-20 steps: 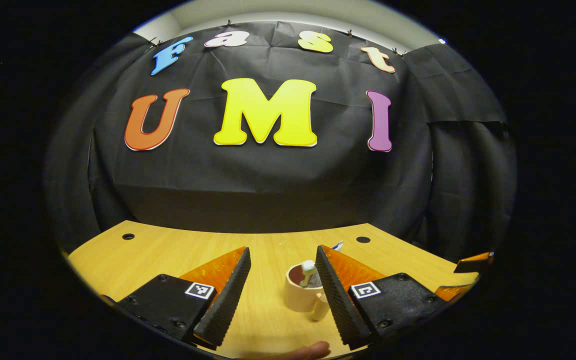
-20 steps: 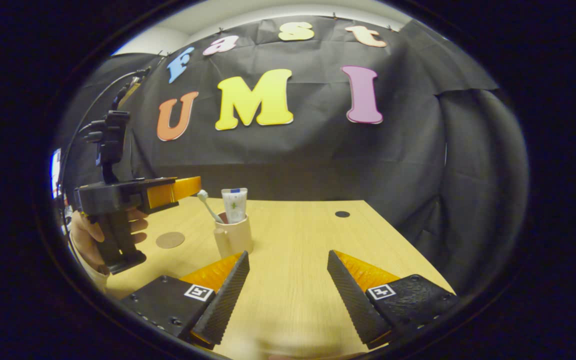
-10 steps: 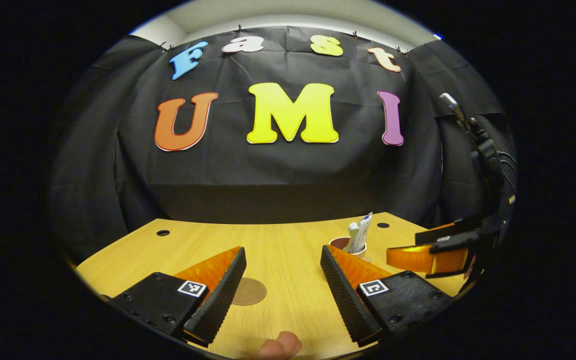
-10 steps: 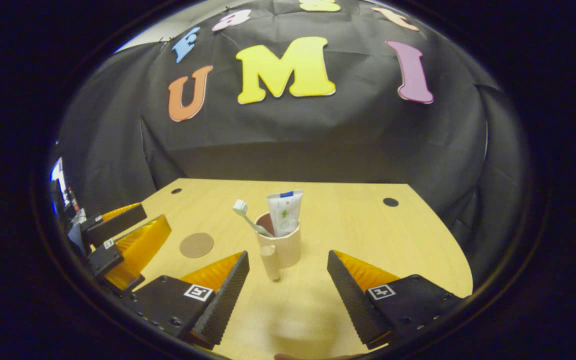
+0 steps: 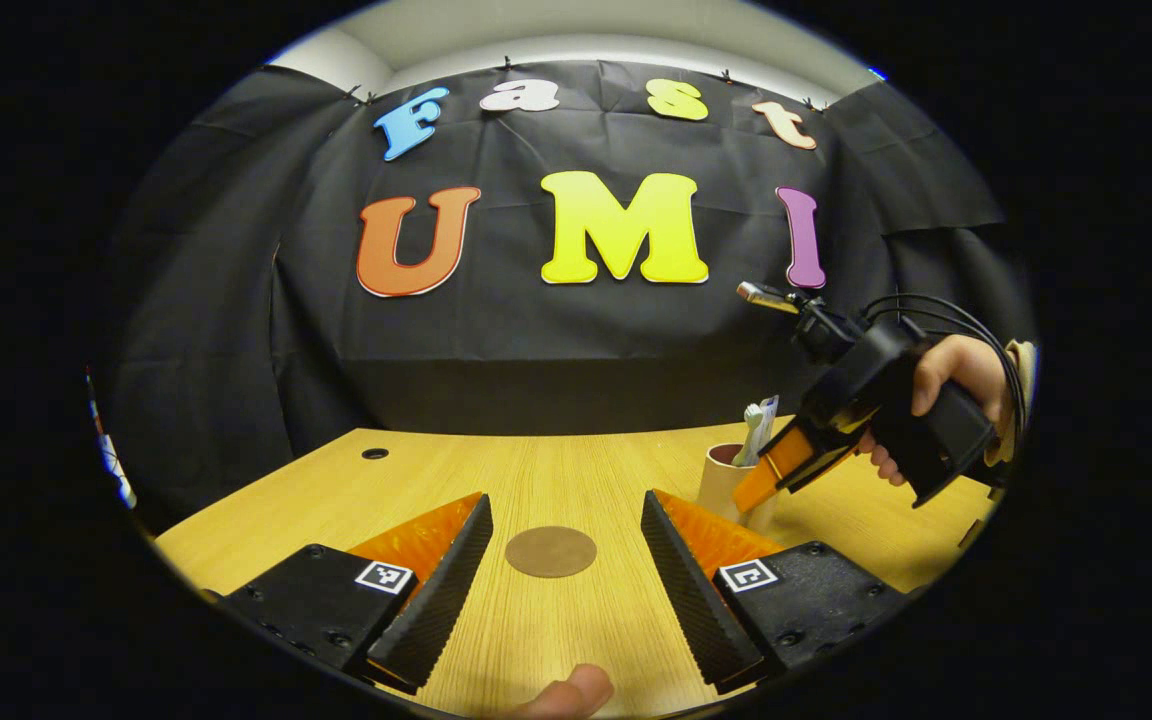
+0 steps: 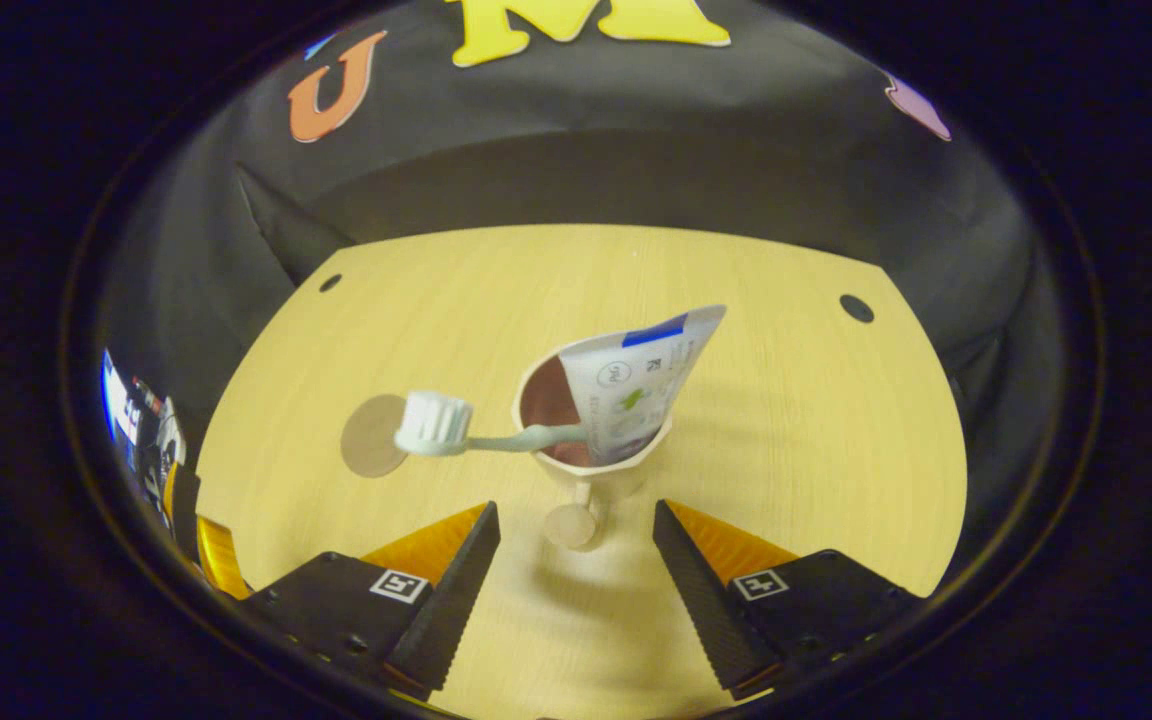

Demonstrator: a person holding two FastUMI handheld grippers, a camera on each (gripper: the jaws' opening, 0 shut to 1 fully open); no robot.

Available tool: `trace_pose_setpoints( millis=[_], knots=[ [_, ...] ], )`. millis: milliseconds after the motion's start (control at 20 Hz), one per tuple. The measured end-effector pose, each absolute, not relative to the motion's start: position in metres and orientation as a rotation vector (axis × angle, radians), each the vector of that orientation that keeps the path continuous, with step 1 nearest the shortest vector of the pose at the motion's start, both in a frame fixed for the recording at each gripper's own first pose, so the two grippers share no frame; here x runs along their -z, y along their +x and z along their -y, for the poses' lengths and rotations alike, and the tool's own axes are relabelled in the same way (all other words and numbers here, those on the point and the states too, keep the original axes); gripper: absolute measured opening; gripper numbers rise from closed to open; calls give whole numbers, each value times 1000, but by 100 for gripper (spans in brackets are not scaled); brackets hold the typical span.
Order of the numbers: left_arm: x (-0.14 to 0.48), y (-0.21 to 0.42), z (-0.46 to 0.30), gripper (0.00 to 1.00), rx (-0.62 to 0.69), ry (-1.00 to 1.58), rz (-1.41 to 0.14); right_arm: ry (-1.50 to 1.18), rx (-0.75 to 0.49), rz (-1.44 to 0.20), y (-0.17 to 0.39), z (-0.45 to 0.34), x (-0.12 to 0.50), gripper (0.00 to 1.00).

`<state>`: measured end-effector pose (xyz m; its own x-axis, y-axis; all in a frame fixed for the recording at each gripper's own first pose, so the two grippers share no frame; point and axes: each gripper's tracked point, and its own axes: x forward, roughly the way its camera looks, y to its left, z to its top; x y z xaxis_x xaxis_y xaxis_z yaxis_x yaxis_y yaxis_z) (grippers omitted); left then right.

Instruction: Put the toothbrush and toothpaste on the desktop into the cup, then pick up the cup and place it on the coaster on the desktop.

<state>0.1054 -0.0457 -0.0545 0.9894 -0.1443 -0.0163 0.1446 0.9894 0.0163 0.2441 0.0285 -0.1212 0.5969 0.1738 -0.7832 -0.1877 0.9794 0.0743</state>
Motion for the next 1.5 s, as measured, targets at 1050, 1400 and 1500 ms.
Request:
trace_pose_setpoints(
  millis=[1050,1400,1500],
  knots=[
    [89,88,33,95,175,-32,-76,-74,-16,-1053,258,-10,146,22],
    [96,74,29,95,166,-13,-47,-70,-47,-939,249,-19,95,18],
    [98,68,27,95,164,-16,-48,-92,-77,-938,244,-38,93,24]
  ],
)
